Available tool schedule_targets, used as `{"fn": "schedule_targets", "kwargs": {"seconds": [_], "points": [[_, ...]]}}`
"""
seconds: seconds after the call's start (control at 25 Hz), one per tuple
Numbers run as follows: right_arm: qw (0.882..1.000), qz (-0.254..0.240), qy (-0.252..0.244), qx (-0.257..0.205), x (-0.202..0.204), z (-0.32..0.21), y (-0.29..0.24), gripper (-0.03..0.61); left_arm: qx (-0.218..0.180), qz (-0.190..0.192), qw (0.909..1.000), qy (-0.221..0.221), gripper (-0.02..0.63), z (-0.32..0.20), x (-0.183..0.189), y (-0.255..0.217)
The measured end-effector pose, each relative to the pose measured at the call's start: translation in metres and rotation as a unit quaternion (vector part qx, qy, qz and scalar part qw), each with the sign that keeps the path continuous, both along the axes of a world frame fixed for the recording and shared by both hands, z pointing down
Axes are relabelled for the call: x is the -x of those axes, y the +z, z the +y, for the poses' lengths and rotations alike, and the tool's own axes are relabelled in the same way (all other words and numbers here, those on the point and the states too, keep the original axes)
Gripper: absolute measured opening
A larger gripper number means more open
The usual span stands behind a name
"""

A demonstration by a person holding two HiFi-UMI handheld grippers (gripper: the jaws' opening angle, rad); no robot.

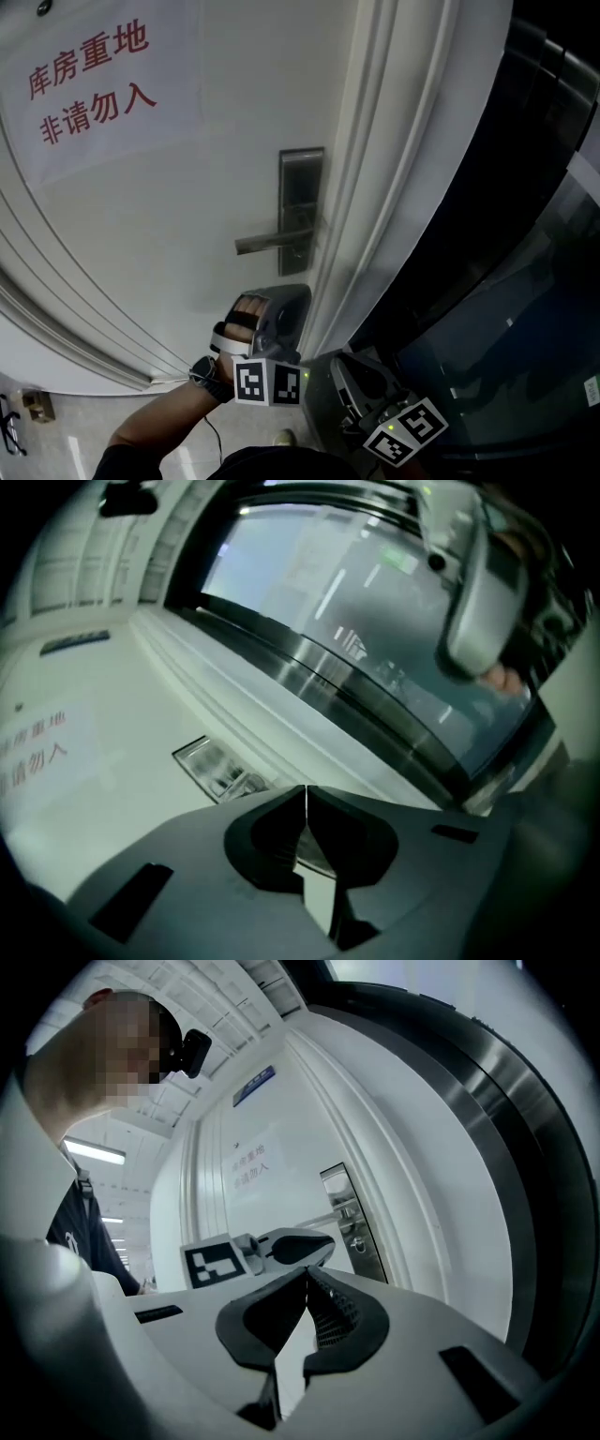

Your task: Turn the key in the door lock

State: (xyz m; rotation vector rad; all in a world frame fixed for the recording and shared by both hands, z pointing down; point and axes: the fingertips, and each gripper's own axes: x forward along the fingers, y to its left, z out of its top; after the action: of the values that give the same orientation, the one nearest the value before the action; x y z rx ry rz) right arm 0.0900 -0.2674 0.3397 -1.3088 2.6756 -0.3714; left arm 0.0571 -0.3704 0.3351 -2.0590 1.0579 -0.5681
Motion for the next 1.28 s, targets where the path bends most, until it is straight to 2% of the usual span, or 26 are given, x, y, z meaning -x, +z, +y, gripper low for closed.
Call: {"fn": "schedule_targets", "kwargs": {"seconds": [0.08, 0.16, 0.32, 0.48, 0.8, 1.28], "points": [[1.000, 0.002, 0.004, -0.003, 0.000, -0.002, -0.001, 0.015, 0.056, 0.070, 0.9959, 0.009, 0.011, 0.017, 0.003, -0.003], [1.000, 0.007, 0.005, -0.005, 0.003, -0.004, -0.002, 0.015, 0.102, 0.123, 0.9870, 0.018, 0.011, 0.031, 0.004, -0.004], [1.000, 0.016, 0.000, -0.011, 0.011, -0.007, -0.002, 0.014, 0.169, 0.191, 0.9666, 0.029, 0.009, 0.049, 0.010, -0.001], [1.000, 0.017, 0.000, -0.011, 0.014, -0.010, -0.002, 0.014, 0.210, 0.239, 0.9475, 0.028, 0.008, 0.057, 0.018, 0.003], [1.000, 0.018, 0.001, -0.010, 0.017, -0.016, -0.002, 0.014, 0.217, 0.254, 0.9421, 0.026, 0.006, 0.056, 0.023, 0.004], [1.000, 0.025, 0.004, -0.010, 0.017, -0.014, 0.000, 0.014, 0.211, 0.257, 0.9427, 0.025, 0.007, 0.054, 0.023, 0.006]]}}
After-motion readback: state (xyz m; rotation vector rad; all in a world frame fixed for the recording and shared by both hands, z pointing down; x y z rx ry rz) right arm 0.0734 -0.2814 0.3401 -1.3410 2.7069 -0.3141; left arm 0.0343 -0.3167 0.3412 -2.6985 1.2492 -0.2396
